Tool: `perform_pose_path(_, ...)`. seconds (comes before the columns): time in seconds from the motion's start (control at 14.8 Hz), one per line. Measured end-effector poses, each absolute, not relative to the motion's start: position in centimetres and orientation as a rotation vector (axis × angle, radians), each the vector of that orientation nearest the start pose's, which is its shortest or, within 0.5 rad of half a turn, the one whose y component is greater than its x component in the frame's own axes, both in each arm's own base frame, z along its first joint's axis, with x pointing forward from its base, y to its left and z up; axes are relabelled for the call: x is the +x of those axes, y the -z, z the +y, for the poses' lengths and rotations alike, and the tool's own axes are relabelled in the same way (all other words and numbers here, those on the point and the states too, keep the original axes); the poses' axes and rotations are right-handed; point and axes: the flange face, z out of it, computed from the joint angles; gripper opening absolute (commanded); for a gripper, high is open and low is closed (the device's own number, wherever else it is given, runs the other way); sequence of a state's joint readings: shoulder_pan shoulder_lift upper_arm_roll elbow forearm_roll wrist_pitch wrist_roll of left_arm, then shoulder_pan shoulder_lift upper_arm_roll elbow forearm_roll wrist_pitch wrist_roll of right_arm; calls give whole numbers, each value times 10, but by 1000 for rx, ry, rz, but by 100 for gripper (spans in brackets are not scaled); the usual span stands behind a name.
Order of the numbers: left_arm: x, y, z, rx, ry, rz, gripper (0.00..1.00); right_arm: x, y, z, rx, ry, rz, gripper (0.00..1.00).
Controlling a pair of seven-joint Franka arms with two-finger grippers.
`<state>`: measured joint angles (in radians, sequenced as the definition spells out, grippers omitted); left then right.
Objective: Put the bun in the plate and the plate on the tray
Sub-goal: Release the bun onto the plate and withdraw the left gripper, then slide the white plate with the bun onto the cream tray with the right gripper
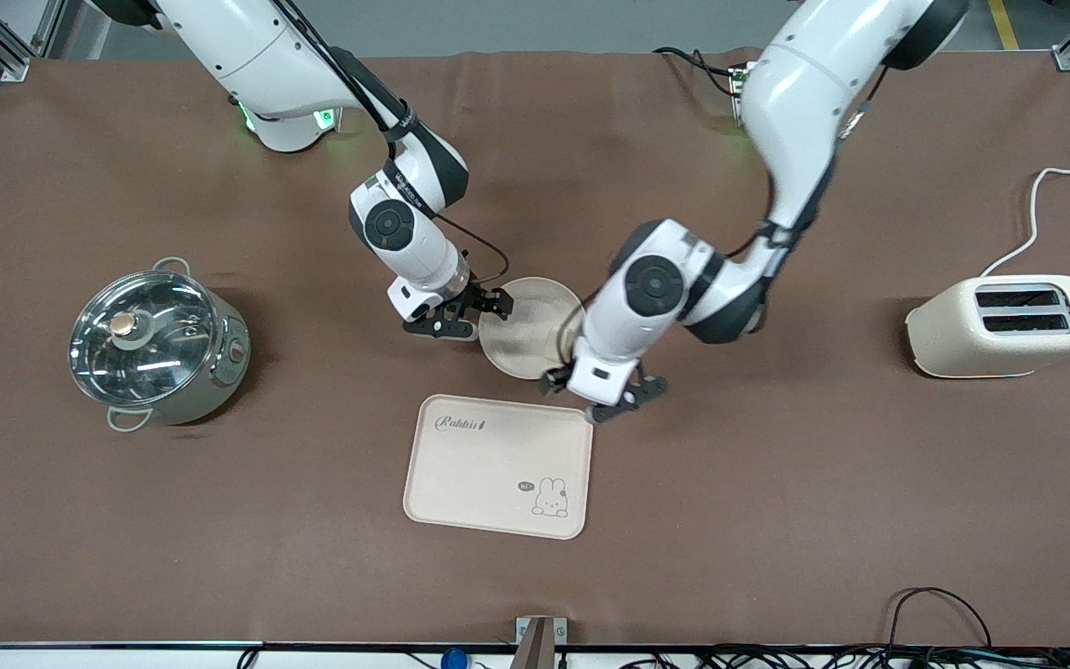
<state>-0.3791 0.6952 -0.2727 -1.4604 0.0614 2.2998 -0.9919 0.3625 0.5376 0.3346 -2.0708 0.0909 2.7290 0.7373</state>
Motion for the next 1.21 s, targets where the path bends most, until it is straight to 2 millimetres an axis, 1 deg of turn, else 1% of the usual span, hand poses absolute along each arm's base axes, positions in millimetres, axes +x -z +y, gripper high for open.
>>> perform_pose_path(0.07, 622, -325, -385, -3280, 79, -516, 100, 472, -196, 381, -2877, -33, 265, 55)
perform_pose_path(0.13, 633, -349, -358, -3272, 100, -401, 100, 477, -197, 379, -2875, -24, 274, 50)
perform_pose_path(0.27, 649, -391, -303, -3248, 125, -208, 100, 485, -196, 377, -2871, -14, 289, 48)
perform_pose_path(0.34, 655, -408, -275, -3235, 130, -141, 100, 489, -194, 375, -2872, -11, 297, 47)
perform_pose_path(0.47, 664, -437, -218, -3208, 115, -64, 100, 498, -189, 372, -2878, 1, 309, 45)
perform_pose_path(0.54, 663, -451, -195, -3193, 95, -44, 100, 500, -185, 372, -2886, 8, 306, 45)
perform_pose_path(0.61, 659, -467, -176, -3178, 71, -23, 100, 500, -182, 375, -2897, 16, 297, 45)
perform_pose_path(0.67, 653, -485, -162, -3164, 52, 2, 100, 498, -180, 378, -2905, 21, 284, 44)
perform_pose_path(0.74, 646, -503, -150, -3153, 46, 23, 100, 496, -178, 383, -2912, 25, 271, 40)
perform_pose_path(0.81, 639, -523, -139, -3143, 51, 42, 100, 494, -179, 386, -2916, 30, 260, 29)
perform_pose_path(0.94, 622, -563, -117, -3124, 84, 98, 100, 491, -179, 390, -2919, 32, 246, 13)
perform_pose_path(1.01, 612, -583, -105, -3110, 98, 123, 100, 489, -179, 392, -2919, 31, 240, 7)
perform_pose_path(1.08, 601, -602, -91, -3097, 111, 144, 100, 488, -179, 394, -2920, 30, 233, 3)
perform_pose_path(1.21, 581, -631, -60, -3091, 145, 170, 100, 487, -184, 396, -2916, 38, 227, 1)
